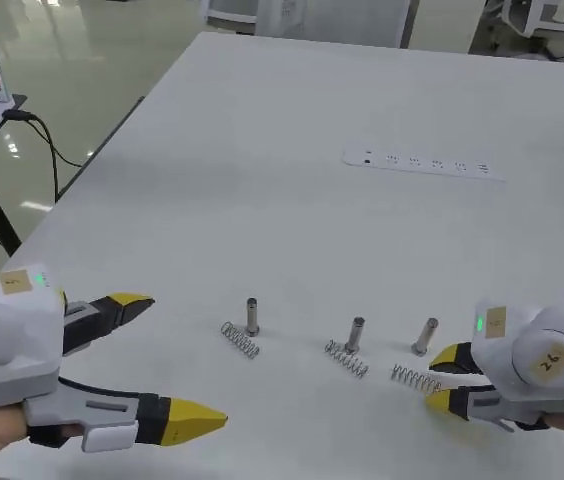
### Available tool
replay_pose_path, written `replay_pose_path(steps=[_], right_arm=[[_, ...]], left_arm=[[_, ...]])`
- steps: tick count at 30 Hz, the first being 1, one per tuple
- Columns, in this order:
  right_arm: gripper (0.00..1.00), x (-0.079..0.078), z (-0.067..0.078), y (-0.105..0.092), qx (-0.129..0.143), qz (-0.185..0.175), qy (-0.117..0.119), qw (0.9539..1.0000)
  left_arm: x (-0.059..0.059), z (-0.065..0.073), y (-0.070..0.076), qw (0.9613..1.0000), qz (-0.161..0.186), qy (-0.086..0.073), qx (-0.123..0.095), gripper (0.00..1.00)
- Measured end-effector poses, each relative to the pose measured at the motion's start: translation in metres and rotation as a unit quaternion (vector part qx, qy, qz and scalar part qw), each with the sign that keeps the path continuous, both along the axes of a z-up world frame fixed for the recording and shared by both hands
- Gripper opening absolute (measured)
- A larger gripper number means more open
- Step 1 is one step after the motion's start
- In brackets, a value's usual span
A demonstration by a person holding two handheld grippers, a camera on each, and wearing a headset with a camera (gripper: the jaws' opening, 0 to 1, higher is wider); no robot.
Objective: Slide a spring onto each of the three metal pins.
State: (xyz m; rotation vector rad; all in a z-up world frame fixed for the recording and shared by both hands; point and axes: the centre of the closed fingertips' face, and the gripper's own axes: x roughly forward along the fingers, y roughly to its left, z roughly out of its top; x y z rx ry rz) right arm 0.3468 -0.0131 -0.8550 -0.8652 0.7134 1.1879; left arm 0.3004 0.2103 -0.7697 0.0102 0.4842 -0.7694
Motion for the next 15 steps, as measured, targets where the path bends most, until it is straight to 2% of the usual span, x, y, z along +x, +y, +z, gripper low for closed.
replay_pose_path(steps=[7, 10, 15], right_arm=[[0.15, 0.0054, -0.0051, 0.0016, -0.006, -0.003, 0.017, 0.9998], [0.11, 0.0039, -0.0075, 0.0021, -0.008, 0.001, 0.024, 0.9997], [0.08, 0.0032, -0.0072, 0.0026, -0.007, 0.004, 0.023, 0.9997]], left_arm=[[-0.0002, 0.0002, 0.0023, 0.9999, 0.012, 0.001, -0.01, 0.98], [-0.0019, -0.0018, 0.0021, 0.9999, 0.009, 0.004, -0.007, 0.98], [-0.004, -0.0014, 0.0, 1.0, 0.005, 0.006, -0.006, 0.97]])
